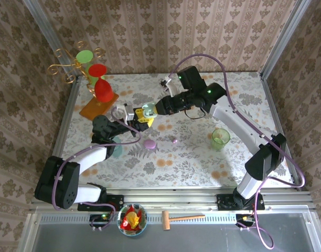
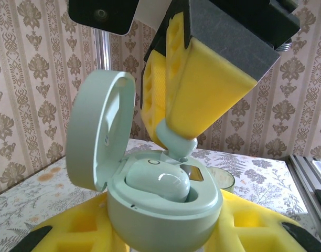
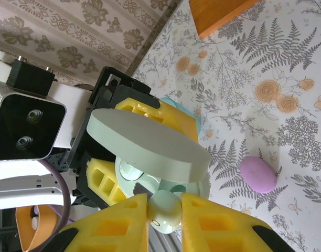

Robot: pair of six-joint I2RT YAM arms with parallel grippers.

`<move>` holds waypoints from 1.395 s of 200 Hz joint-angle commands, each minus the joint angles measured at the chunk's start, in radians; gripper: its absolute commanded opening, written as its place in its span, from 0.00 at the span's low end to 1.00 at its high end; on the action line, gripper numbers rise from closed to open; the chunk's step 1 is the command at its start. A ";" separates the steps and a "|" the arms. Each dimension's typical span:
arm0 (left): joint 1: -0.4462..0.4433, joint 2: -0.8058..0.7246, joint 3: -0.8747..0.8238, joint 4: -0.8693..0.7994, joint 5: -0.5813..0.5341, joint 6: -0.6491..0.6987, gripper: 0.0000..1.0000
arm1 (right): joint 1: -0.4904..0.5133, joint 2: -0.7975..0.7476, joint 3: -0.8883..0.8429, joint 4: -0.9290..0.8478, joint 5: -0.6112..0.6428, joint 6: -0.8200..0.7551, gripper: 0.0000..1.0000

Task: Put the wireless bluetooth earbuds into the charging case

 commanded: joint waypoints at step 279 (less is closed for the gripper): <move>0.002 0.010 0.027 0.075 -0.082 0.006 0.29 | -0.074 -0.043 -0.124 0.294 -0.098 0.279 0.79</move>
